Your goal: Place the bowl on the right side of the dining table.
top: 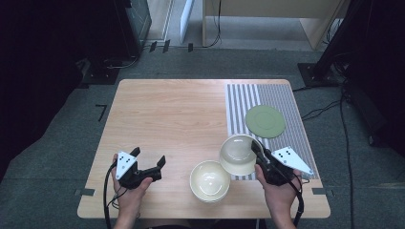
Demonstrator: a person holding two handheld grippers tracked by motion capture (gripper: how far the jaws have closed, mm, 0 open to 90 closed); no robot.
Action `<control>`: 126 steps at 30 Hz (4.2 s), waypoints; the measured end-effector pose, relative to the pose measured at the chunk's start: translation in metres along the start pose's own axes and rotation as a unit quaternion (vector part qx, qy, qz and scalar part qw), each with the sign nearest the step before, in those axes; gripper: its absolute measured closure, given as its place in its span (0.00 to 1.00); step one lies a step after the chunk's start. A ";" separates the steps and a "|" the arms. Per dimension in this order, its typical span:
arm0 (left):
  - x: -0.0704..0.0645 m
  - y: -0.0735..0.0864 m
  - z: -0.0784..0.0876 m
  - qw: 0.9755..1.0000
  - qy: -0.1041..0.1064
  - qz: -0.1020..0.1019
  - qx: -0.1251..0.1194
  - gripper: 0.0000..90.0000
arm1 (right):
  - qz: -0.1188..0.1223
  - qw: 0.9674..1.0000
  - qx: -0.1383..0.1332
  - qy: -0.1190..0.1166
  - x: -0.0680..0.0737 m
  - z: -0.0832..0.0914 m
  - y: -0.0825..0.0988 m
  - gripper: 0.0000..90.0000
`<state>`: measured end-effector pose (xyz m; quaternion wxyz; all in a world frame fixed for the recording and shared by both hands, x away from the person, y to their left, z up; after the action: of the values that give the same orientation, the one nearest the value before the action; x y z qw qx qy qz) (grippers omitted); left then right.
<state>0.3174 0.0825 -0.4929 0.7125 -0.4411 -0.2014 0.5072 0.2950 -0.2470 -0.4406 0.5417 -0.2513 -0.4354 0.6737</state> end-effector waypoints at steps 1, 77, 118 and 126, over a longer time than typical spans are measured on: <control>0.000 0.000 0.000 1.000 0.000 0.000 0.000 0.01 | 0.000 1.000 0.000 0.001 -0.001 0.000 0.000 0.93; 0.112 0.054 -0.006 0.994 -0.067 0.059 0.056 0.01 | -0.082 0.991 0.036 0.099 -0.109 -0.050 -0.017 0.93; 0.110 0.055 -0.007 0.994 -0.080 0.044 0.061 0.01 | -0.181 0.971 0.114 0.105 -0.155 -0.107 -0.012 0.93; 0.110 0.054 -0.007 0.994 -0.081 0.042 0.059 0.01 | -0.211 0.963 0.129 0.109 -0.165 -0.115 -0.007 0.93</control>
<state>0.3376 0.1836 -0.5597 0.6965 -0.3637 -0.2095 0.5820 0.4395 -0.3668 -0.5134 0.7432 -0.1538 -0.3265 0.5634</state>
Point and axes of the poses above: each handheld gripper's, and its own axes: z roughly backward along the jaws, y roughly out of its underside, x roughly to its left, the point moved 10 cm from there along -z, roughly forward along the jaws, and after that the axes turned 13 degrees about x, right-handed, at the moved point
